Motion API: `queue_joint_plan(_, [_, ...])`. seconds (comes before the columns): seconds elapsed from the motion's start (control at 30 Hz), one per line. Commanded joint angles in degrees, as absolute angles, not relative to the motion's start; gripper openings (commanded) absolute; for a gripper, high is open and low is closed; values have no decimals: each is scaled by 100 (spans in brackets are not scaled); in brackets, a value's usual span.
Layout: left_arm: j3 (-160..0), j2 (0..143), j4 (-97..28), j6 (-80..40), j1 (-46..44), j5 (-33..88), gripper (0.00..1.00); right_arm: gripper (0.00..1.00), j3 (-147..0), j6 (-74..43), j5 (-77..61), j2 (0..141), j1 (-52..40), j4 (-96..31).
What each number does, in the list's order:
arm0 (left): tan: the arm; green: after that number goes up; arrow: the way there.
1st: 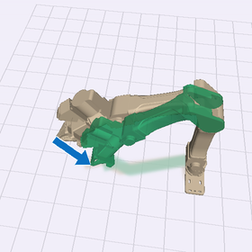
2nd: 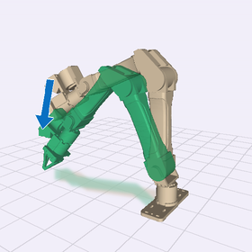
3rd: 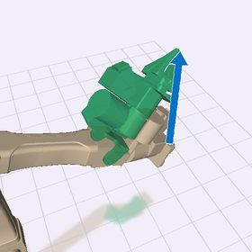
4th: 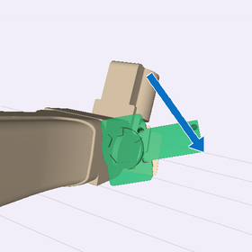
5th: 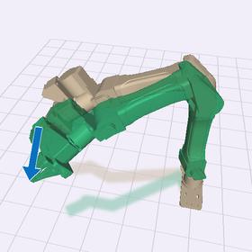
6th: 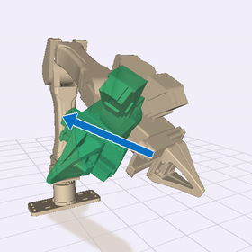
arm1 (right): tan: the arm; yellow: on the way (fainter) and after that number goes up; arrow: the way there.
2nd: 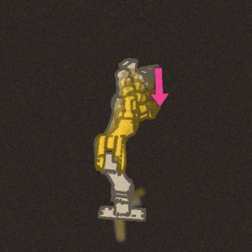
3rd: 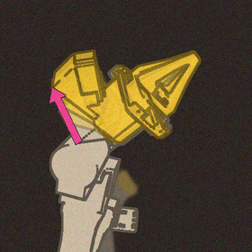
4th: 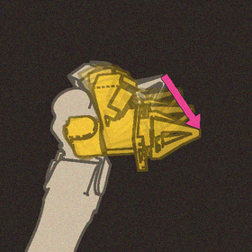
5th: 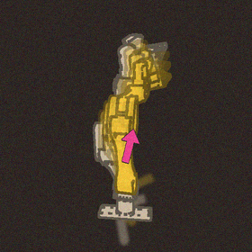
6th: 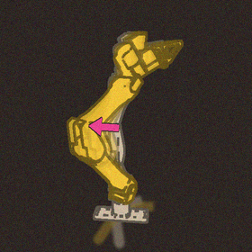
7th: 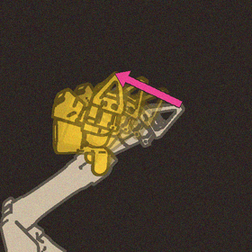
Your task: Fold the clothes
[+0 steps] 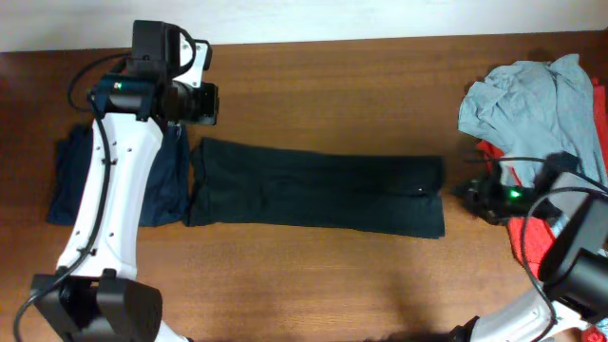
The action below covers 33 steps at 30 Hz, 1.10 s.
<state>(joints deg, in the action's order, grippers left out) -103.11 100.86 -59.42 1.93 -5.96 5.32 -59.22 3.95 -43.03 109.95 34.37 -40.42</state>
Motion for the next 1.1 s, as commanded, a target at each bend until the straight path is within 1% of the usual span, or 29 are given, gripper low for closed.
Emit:
queue_joint_plan(0.0, [-10449,9933,-5970,266,-563,513,33,59,-5688,183,-3321,11316,3603,-4093])
queue_joint_plan(0.13, [-10449,9935,-5972,266,-561,510,33,60,-5605,185,-3238,11323,3280,-4115])
queue_joint_plan(0.23, [-10449,9933,-5977,266,-561,510,33,60,-5588,178,-2930,11325,2893,-4115])
queue_joint_plan(0.33, [-10449,9933,-6036,268,-561,510,34,60,-5588,-64,-2582,11325,2561,-4112])
queue_joint_plan(0.43, [-10449,9935,-6080,266,-561,510,33,61,-5588,-97,-2600,11325,2388,-4099])
queue_joint_plan(0.53, [-10449,9933,-6093,266,-561,510,33,65,-5586,-97,-2836,11371,2327,-4088])
queue_joint_plan(0.67, [-10449,9935,-6139,266,-561,510,33,65,-5583,-89,-2982,11522,2331,-3994])
queue_joint_plan(0.83, [-10449,9933,-6182,266,-561,510,33,65,-5581,121,-3610,11653,2320,-3743])
queue_joint_plan(1.07, [-10449,9933,-6272,266,-563,513,33,64,-5579,43,-3693,11760,2320,-3616])
